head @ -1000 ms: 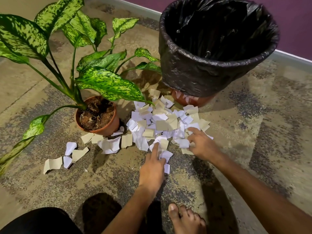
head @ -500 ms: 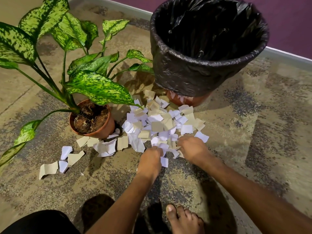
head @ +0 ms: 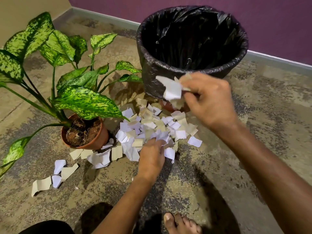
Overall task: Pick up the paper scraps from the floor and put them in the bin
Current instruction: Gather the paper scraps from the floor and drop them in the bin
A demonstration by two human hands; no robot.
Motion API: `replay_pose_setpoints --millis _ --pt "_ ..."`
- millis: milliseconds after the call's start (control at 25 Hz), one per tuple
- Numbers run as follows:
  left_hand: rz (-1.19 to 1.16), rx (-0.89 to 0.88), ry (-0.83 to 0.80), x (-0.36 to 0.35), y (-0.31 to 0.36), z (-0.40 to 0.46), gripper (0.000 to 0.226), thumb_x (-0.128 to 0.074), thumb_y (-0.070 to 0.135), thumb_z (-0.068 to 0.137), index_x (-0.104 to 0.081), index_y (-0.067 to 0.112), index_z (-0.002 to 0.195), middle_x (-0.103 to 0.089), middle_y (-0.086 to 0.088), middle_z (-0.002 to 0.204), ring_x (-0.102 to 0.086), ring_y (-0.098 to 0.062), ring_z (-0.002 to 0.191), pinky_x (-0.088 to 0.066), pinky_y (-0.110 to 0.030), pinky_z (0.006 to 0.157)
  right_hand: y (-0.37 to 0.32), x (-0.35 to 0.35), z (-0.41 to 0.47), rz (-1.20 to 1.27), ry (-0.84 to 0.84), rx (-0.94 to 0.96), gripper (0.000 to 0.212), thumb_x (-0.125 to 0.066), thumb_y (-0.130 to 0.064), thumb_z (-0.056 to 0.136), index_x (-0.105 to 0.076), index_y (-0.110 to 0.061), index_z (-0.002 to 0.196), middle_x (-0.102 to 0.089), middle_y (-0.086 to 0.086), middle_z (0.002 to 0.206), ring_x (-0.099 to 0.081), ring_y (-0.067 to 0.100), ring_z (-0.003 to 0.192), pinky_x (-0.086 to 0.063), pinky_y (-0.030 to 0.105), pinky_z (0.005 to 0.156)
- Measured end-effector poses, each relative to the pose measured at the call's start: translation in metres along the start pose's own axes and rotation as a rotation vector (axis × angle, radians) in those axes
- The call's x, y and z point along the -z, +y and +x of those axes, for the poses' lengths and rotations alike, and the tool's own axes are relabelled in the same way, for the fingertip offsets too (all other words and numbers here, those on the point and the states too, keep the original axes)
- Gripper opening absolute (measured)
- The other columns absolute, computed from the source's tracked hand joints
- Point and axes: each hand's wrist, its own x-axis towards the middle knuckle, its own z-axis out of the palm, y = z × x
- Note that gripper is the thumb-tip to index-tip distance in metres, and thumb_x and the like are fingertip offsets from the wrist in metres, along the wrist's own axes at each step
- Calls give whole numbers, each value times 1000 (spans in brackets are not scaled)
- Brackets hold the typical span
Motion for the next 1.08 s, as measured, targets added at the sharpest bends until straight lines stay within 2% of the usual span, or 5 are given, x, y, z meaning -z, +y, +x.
replay_pose_setpoints --millis 160,360,680,920,1080 --pt "-61 -87 158 13 24 4 19 -61 10 92 -71 12 108 -68 -16 105 -65 -29 87 -51 -34 79 -1 16 51 -55 256 5 24 -52 -8 85 -73 -12 97 -70 -2 98 -62 9 85 -53 30 77" --pt "-170 -233 406 35 49 12 16 -71 1 82 -73 9 97 -62 -6 74 -47 -11 58 -40 -9 64 17 2 73 -236 81 -48 50 -60 -15 91 -49 -21 140 -60 -2 130 -60 17 114 -45 33 94" --pt "-333 -284 655 100 107 52 14 -68 9 84 -74 13 96 -68 -6 80 -55 -6 59 -41 -7 60 30 -3 52 -87 247 -74 35 -52 -17 97 -57 -15 131 -57 -5 133 -56 4 109 -42 12 87" --pt "-136 -303 602 128 142 105 26 -62 10 88 -68 15 113 -69 -4 103 -64 -15 88 -46 -13 78 40 3 15 81 446 -129 31 -47 -7 96 -63 -7 122 -58 4 129 -52 11 122 -48 33 99" --pt "-79 -327 421 122 151 115 31 -59 19 92 -62 16 123 -48 -10 142 -54 -23 120 -41 -22 102 63 -12 -36 75 409 -198 26 -51 -7 96 -63 -5 119 -59 9 126 -52 19 121 -40 29 106"
